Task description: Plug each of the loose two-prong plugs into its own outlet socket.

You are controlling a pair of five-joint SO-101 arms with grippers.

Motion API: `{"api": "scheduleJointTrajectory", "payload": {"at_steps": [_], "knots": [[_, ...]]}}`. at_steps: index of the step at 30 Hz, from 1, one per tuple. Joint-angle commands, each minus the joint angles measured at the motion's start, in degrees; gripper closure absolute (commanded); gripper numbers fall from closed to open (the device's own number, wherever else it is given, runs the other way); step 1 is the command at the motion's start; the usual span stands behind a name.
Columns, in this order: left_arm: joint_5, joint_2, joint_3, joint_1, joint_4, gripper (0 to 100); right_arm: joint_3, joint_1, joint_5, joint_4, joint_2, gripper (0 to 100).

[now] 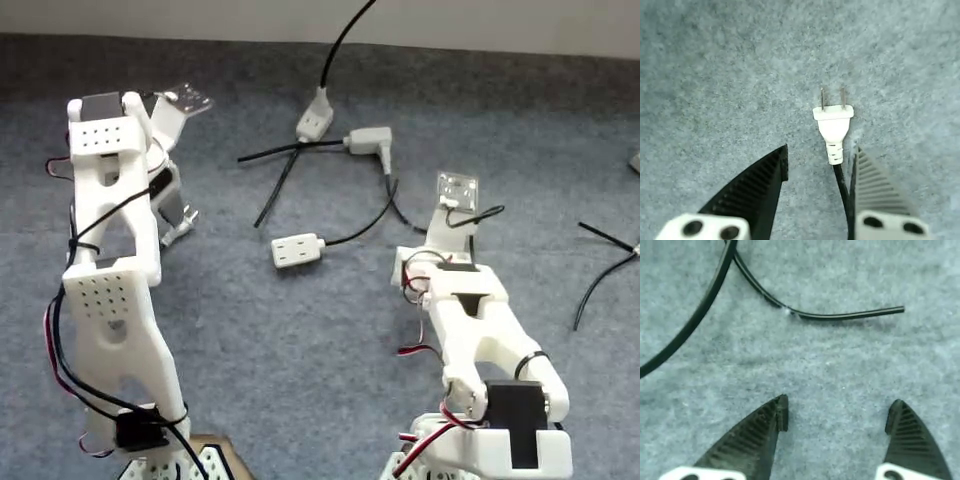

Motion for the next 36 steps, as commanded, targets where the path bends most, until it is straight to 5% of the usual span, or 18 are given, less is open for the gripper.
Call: {"api": "scheduleJointTrajectory", "payload": {"at_steps": [1, 17, 36], "knots": [[-3.87, -0.75, -0.66, -0.75, 0.88, 80, -0.31, 0.66, -0.35, -1.19, -2.77, 69.2], [-6.15, -0.75, 5.85, 5.49, 0.62, 77, -0.31, 0.66, -0.35, -1.27, -2.68, 69.2], [-6.15, -0.57, 6.02, 2.59, -1.85, 76, -0.31, 0.66, -0.35, -1.27, -2.68, 69.2]]}}
